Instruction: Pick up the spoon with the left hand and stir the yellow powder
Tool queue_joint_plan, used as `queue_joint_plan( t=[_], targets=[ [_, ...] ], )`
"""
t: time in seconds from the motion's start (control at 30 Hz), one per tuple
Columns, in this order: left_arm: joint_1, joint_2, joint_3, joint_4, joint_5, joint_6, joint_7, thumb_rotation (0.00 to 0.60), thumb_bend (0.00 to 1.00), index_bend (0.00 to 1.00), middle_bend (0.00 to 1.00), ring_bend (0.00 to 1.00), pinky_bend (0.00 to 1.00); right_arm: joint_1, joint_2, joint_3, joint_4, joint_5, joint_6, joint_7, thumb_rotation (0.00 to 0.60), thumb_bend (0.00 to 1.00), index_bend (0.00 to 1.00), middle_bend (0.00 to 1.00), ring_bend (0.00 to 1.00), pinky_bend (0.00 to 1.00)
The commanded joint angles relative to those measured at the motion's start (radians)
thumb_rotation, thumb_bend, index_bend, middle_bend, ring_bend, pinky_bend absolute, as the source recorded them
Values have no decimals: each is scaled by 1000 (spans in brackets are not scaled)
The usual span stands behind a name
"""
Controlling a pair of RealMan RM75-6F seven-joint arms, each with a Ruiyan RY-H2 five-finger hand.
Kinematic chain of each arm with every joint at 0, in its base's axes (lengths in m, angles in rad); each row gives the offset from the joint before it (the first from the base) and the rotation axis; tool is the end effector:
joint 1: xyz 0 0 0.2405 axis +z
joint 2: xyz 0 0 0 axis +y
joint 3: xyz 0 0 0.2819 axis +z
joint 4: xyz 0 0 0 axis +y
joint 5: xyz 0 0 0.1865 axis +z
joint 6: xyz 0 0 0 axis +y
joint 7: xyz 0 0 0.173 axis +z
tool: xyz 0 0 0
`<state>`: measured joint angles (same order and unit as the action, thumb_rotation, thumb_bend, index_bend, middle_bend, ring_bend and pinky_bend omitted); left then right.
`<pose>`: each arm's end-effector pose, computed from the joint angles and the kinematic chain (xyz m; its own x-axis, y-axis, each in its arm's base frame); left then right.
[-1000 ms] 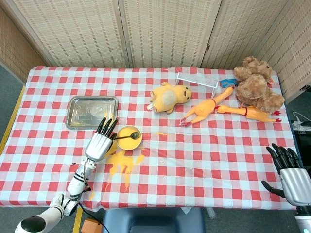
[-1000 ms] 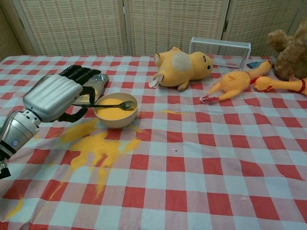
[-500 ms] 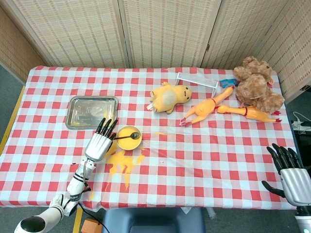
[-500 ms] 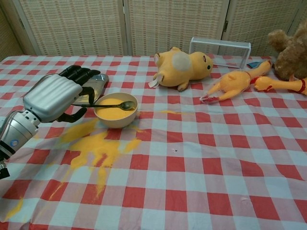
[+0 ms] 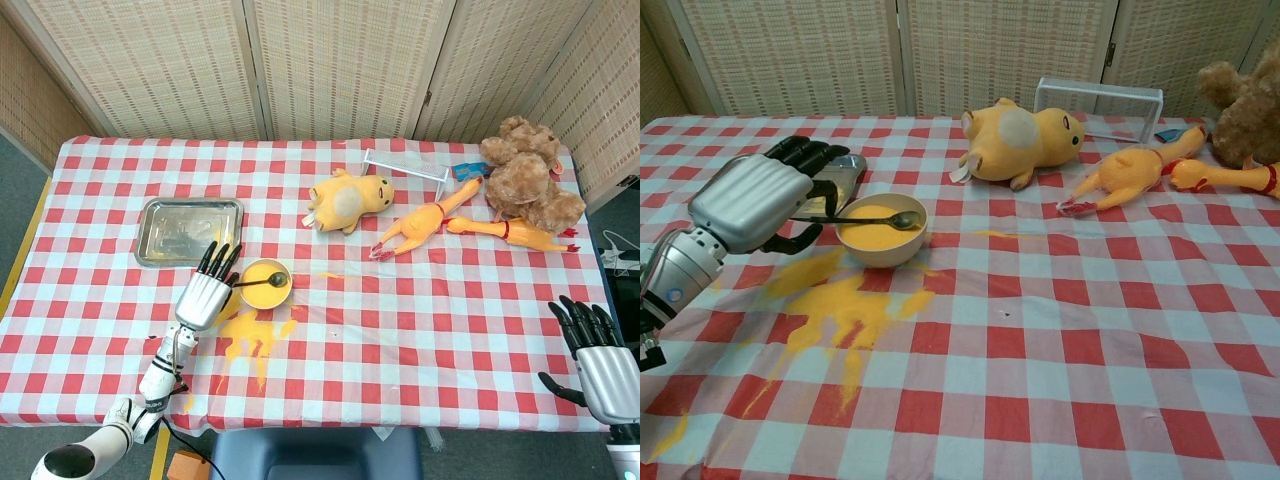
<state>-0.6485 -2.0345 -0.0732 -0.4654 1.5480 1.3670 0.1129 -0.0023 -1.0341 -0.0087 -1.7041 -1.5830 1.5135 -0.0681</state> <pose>-0.2073 0.3779 -0.0494 0.6358 -0.2583 0.7273 0.6224 -0.3858 -0.6810 -0.3186 -0.1703 0.2019 0.4538 -0.0660 0.8887 -0.8909 -0.0135 0.4539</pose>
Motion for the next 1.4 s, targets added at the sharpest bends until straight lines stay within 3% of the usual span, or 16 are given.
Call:
queue_joint_plan(
  t=[0.03,0.87,1.4],
  targets=[
    [0,-1,-1,1,-1,-1,-1,600,466,490,19,0,0,0,0,0,0,1,-1,-1,600,94,0,0,0,0],
    [3,10,-5,-27,0,29,0,600,466,507,36,0,0,0,1,0,-2,1,-1,-1,600,95,0,0,0,0],
    [12,25,-5,-52,-2,30,-8,600,464,585,87,0,0,2,-1,0,-2,1,-4,-4,600,95,0,0,0,0]
  ],
)
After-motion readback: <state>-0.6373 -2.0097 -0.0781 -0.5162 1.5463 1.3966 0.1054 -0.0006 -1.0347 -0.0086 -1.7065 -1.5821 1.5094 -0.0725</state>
